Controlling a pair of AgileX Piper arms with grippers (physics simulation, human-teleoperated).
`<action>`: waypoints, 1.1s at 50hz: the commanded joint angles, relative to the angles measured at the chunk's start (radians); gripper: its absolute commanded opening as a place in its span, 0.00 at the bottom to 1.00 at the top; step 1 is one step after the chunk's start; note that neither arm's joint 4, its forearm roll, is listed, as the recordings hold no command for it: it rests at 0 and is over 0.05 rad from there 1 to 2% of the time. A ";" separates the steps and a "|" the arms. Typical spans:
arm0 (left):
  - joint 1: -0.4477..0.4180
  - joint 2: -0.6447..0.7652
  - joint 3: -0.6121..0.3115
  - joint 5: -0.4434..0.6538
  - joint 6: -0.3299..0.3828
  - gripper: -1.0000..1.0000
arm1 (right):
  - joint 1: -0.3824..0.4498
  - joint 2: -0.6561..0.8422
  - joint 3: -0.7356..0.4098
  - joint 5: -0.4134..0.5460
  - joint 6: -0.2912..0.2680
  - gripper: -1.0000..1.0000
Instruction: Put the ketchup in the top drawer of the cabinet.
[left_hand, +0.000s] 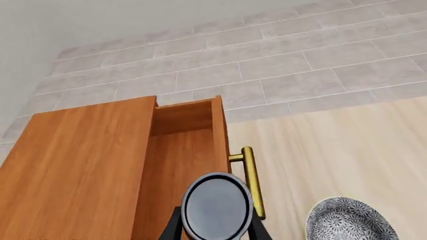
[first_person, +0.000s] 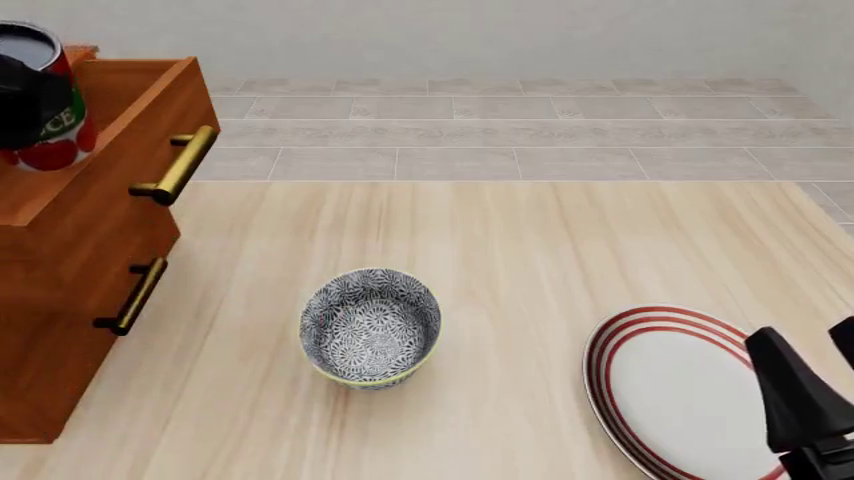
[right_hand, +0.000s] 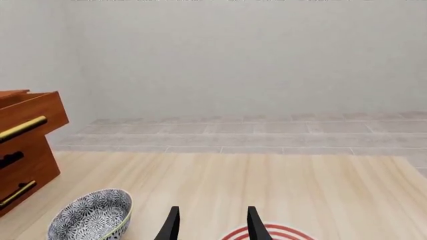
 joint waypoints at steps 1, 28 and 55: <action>0.030 0.012 0.017 -0.025 0.035 0.00 | -0.001 0.000 -0.023 0.015 -0.004 1.00; 0.091 0.061 -0.026 -0.023 -0.006 0.00 | 0.029 0.004 0.019 -0.020 -0.003 1.00; 0.152 0.089 0.036 -0.079 0.061 0.00 | 0.033 0.029 0.029 -0.040 -0.004 1.00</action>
